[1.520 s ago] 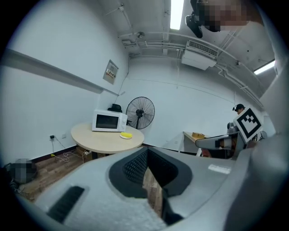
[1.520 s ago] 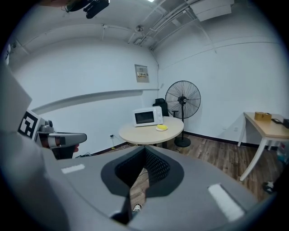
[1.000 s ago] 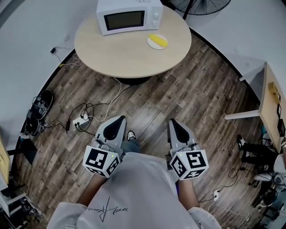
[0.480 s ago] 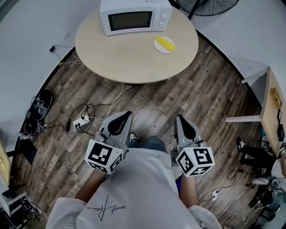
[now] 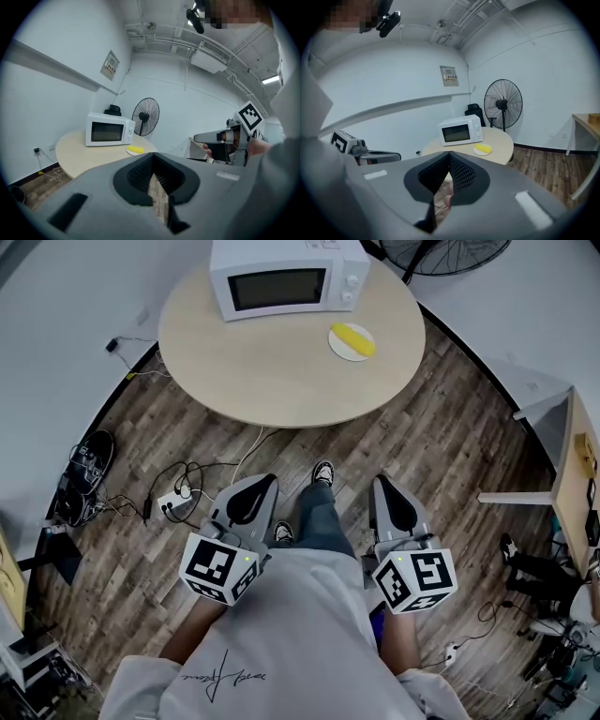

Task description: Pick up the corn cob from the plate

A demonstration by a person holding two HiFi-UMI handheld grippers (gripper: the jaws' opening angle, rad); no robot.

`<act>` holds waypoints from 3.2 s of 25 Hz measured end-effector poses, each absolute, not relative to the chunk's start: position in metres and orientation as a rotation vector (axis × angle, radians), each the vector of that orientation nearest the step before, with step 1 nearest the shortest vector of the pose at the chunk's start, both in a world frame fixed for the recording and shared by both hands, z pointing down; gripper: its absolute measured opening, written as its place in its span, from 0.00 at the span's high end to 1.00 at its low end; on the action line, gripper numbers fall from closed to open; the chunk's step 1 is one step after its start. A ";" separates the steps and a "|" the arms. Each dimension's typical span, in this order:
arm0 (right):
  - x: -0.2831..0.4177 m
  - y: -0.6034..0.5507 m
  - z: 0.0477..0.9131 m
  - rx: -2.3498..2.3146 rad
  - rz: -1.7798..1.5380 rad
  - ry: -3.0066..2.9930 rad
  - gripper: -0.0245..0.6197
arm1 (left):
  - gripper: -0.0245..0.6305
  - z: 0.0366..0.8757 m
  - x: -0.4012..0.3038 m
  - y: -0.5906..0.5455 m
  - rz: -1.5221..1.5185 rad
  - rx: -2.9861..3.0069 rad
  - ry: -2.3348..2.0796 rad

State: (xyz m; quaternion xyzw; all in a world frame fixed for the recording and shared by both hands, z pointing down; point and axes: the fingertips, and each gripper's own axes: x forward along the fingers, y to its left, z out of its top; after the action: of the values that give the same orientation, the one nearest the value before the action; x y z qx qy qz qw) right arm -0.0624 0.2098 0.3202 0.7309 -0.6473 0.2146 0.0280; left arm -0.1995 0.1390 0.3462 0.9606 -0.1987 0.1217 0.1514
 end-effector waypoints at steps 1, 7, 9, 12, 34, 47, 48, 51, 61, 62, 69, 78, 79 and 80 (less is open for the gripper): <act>-0.058 0.204 0.317 2.252 0.661 -2.006 0.95 | 0.98 0.346 -0.196 0.133 0.354 2.756 -0.578; -0.031 0.166 0.307 2.220 0.623 -2.065 0.95 | 0.98 0.347 -0.172 0.101 0.364 2.752 -0.624; -0.021 0.154 0.312 2.204 0.632 -2.075 0.95 | 0.98 0.345 -0.161 0.090 0.361 2.752 -0.638; -0.004 0.136 0.317 2.184 0.650 -2.089 0.95 | 0.98 0.343 -0.144 0.074 0.357 2.756 -0.650; 0.120 0.018 0.321 2.008 0.628 -2.235 0.94 | 0.98 0.324 -0.030 -0.024 0.351 2.739 -0.846; 0.158 -0.013 0.342 1.872 0.641 -2.302 0.94 | 0.98 0.336 0.009 -0.036 0.339 2.700 -0.925; 0.159 -0.014 0.344 1.864 0.645 -2.307 0.94 | 0.97 0.337 0.010 -0.035 0.342 2.695 -0.928; 0.163 -0.019 0.351 1.837 0.648 -2.315 0.94 | 0.98 0.338 0.010 -0.034 0.348 2.694 -0.944; 0.172 -0.041 0.360 1.784 0.622 -2.319 0.94 | 0.97 0.334 0.010 -0.041 0.326 2.690 -0.984; 0.172 -0.043 0.361 1.780 0.619 -2.322 0.94 | 0.98 0.335 0.011 -0.042 0.325 2.689 -0.987; 0.175 -0.058 0.365 1.753 0.612 -2.316 0.94 | 0.98 0.336 0.013 -0.053 0.309 2.677 -0.991; 0.171 -0.078 0.377 1.706 0.618 -2.295 0.92 | 0.97 0.337 0.011 -0.065 0.297 2.664 -1.002; 0.171 -0.080 0.379 1.704 0.622 -2.291 0.92 | 0.98 0.337 0.011 -0.065 0.300 2.662 -1.000; 0.171 -0.082 0.381 1.702 0.626 -2.286 0.91 | 0.98 0.337 0.010 -0.066 0.304 2.661 -0.999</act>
State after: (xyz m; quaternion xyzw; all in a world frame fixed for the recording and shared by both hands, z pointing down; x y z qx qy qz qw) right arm 0.1714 -0.0822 0.3809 0.5796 -0.7786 0.2131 0.1116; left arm 0.0104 -0.0661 0.3374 0.9216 -0.3461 0.1051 0.1408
